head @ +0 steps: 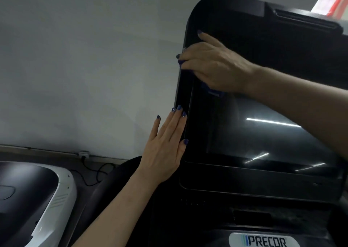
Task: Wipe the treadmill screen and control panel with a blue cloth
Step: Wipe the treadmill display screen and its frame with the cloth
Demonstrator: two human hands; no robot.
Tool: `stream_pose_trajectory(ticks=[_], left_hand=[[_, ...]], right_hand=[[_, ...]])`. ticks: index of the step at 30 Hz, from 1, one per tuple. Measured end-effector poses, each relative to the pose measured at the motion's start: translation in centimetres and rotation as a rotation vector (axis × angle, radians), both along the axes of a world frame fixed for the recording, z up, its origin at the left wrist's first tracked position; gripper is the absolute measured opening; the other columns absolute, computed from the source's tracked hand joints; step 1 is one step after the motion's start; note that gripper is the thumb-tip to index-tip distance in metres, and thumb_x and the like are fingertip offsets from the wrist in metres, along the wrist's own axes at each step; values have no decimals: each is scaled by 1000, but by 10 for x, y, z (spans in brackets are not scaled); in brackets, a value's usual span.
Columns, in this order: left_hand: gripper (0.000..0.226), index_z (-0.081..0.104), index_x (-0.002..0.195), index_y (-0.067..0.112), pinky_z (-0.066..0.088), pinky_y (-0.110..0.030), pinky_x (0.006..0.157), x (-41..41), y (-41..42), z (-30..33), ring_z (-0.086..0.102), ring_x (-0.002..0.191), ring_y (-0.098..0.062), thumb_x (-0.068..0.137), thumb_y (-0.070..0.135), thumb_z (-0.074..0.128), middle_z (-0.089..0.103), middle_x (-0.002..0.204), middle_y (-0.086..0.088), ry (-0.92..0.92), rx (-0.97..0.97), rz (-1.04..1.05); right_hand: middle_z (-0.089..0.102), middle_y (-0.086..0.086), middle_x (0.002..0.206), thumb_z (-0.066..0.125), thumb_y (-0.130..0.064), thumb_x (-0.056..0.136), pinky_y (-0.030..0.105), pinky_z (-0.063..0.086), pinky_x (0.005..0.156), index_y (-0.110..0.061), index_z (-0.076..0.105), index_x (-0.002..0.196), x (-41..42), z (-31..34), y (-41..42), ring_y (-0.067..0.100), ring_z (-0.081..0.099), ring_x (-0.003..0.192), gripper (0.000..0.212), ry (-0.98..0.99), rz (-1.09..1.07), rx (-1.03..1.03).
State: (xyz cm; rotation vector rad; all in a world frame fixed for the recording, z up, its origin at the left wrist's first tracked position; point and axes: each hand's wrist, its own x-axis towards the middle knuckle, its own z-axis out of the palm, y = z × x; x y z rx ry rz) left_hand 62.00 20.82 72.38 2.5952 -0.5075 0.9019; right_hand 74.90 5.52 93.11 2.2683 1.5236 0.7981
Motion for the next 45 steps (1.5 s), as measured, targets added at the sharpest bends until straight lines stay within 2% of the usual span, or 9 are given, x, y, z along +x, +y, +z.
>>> stream_pose_trajectory(ticks=[5,11,15,21,25,32,36,40,45], left_hand=[[57,25,157,4,21,-54,122,9,1,16,14,154,-20,106,30,29,18,166,-10,-45,-29,-13],[58,21,157,3,16,-50,124,45,-1,59,10,155,-19,106,29,31,15,166,-11,-83,-57,-24],[58,18,158,4,18,-49,124,53,-5,57,9,155,-19,107,30,28,13,167,-11,-84,-38,6],[59,18,158,5,19,-50,124,56,-2,56,8,155,-19,106,31,26,13,167,-10,-94,-19,-3],[59,23,157,4,21,-50,123,56,0,63,13,154,-19,105,31,29,18,166,-10,-100,-22,-27],[61,23,157,4,13,-46,125,82,-5,109,13,154,-20,106,37,20,17,166,-11,-140,-58,-11],[60,20,157,3,16,-49,124,94,-12,107,10,155,-21,105,33,20,13,167,-12,-128,-33,7],[60,18,157,1,18,-51,123,95,-14,105,8,155,-22,104,28,22,12,167,-13,-140,-41,4],[59,18,157,1,16,-53,123,93,-10,107,7,155,-22,106,29,23,11,167,-13,-145,-13,-14]], right_hand=[[61,11,134,37,-24,102,45,13,123,-9,67,123,0,1,-4,25,52,129,40,-15,88,-121],[59,6,137,35,-25,99,41,5,123,-12,66,125,22,21,1,21,48,132,43,-61,-37,-16],[59,5,137,35,-29,101,38,6,123,-13,65,126,23,27,-3,20,50,131,43,-71,7,-72],[62,7,132,32,-21,96,29,2,120,-8,68,122,35,43,5,25,50,128,46,-84,-67,39],[60,7,134,30,-21,98,31,1,122,-10,66,125,37,51,2,23,50,128,46,-89,-61,-28],[63,8,131,35,-15,98,37,6,122,-7,67,122,49,62,17,25,51,126,41,-56,-169,183],[59,10,137,33,-17,97,37,5,122,-7,64,128,49,68,-2,25,51,127,45,-26,-208,275],[58,14,138,37,-17,97,44,19,121,-2,63,127,45,64,-4,30,53,124,43,-52,-250,395],[54,9,143,42,-21,99,40,6,122,-7,58,134,46,60,-20,28,52,127,41,-87,-277,433]])
